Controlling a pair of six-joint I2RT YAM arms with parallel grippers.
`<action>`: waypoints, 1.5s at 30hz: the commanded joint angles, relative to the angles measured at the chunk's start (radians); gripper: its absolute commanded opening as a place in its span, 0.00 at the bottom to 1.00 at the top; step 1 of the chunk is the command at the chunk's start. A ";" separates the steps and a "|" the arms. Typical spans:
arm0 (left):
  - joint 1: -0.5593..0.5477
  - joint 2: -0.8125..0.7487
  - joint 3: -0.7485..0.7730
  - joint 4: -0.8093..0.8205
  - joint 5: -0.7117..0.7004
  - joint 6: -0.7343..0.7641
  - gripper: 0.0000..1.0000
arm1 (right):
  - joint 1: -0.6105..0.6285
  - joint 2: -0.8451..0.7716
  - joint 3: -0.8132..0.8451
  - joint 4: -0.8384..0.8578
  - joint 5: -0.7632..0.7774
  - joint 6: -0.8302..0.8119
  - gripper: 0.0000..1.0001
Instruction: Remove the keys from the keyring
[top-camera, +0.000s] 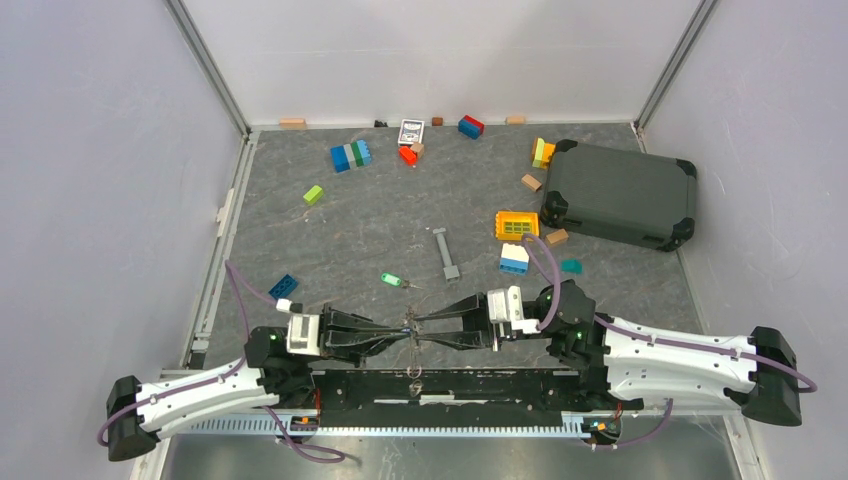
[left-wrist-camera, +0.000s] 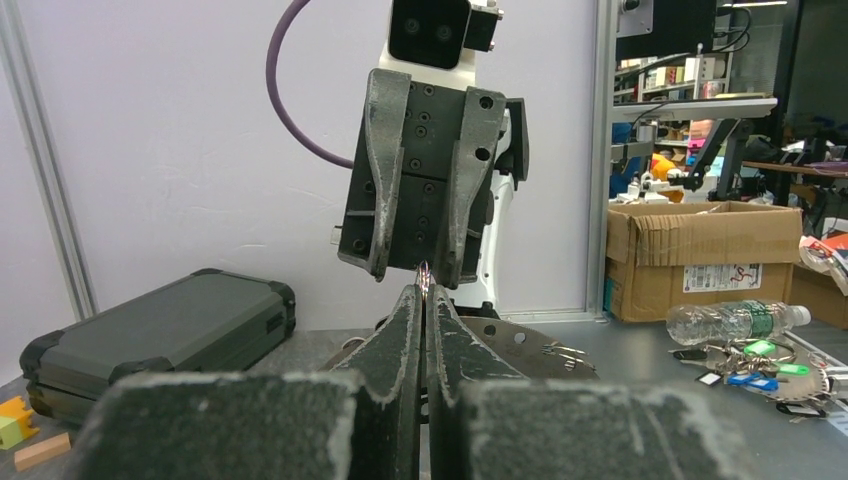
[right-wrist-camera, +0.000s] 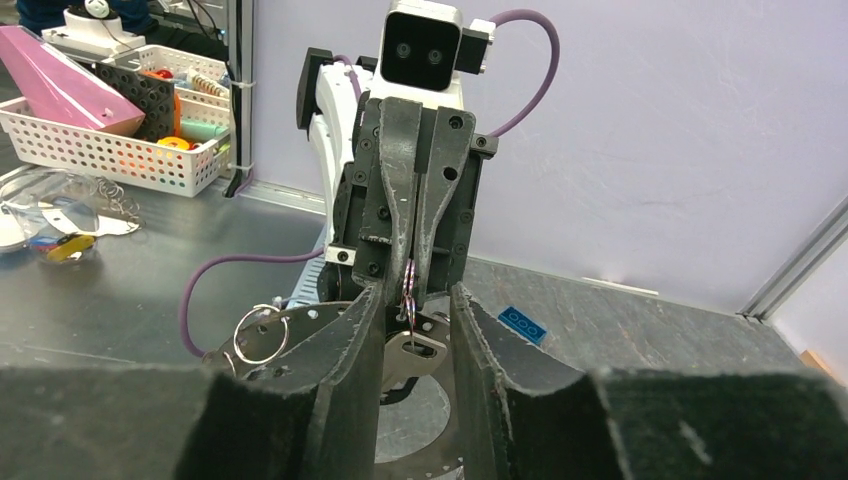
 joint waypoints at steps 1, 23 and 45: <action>-0.001 -0.019 0.036 0.055 0.001 -0.024 0.02 | 0.004 -0.017 0.023 0.023 -0.012 0.005 0.36; -0.002 -0.025 0.034 0.055 0.001 -0.027 0.02 | 0.003 -0.023 0.010 0.010 0.004 0.005 0.20; -0.002 -0.042 0.031 0.058 -0.019 -0.026 0.02 | 0.004 -0.019 0.002 -0.002 0.019 -0.021 0.00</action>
